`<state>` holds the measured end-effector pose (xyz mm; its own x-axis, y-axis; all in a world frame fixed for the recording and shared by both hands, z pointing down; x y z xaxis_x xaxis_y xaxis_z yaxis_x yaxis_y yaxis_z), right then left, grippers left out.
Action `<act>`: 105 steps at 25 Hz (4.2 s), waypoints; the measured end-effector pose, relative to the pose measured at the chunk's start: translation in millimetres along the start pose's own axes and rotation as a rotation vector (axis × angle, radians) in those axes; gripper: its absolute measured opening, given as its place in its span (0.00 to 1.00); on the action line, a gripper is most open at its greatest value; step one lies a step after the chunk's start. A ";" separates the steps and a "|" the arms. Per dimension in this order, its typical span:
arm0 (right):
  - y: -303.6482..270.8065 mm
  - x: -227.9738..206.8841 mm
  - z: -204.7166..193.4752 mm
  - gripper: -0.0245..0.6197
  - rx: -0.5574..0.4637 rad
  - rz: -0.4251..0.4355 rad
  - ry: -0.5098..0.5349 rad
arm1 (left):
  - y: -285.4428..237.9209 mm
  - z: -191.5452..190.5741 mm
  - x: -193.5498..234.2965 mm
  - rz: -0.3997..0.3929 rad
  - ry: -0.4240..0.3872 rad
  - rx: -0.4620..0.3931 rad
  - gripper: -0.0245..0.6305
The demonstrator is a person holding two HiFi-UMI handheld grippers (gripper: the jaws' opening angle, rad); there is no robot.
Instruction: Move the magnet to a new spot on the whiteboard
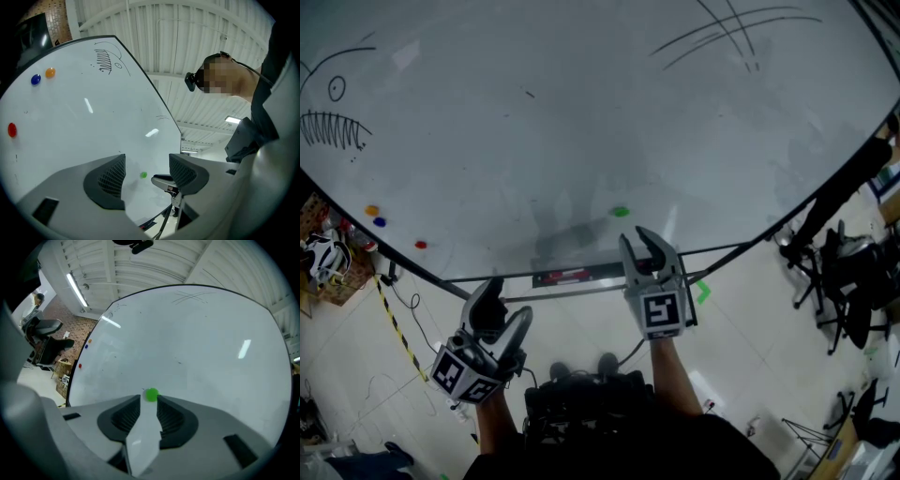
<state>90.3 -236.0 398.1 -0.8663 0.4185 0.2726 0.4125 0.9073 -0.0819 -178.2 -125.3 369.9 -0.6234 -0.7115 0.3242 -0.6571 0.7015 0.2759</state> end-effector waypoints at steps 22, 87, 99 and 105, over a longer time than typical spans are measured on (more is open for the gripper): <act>-39.9 10.3 2.7 0.31 0.052 -0.204 0.206 | 16.2 3.4 5.8 0.020 0.000 -0.007 0.47; 223.1 4.4 43.4 0.27 -0.203 -0.054 -0.188 | 59.8 -28.8 -107.9 -0.086 0.058 -0.004 0.47; 324.5 -45.8 -4.6 0.27 -0.280 0.031 -0.365 | 61.2 -61.8 -242.3 0.024 0.019 0.082 0.47; 342.6 -44.8 -4.8 0.27 -0.307 0.037 -0.381 | 70.3 -54.2 -266.3 0.027 -0.019 0.078 0.47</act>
<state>271.8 55.9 362.5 -0.8673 0.4876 -0.0998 0.4593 0.8613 0.2173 -35.4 115.7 352.0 -0.6484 -0.6938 0.3134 -0.6708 0.7154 0.1958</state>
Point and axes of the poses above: the fingertips, and each gripper's own axes: y backward along the fingers, x to its left, z out of its top, the point moved 7 cm from there along y, backward along the fingers, and after that the axes turned 1 degree about x, right-handed, at the moved point
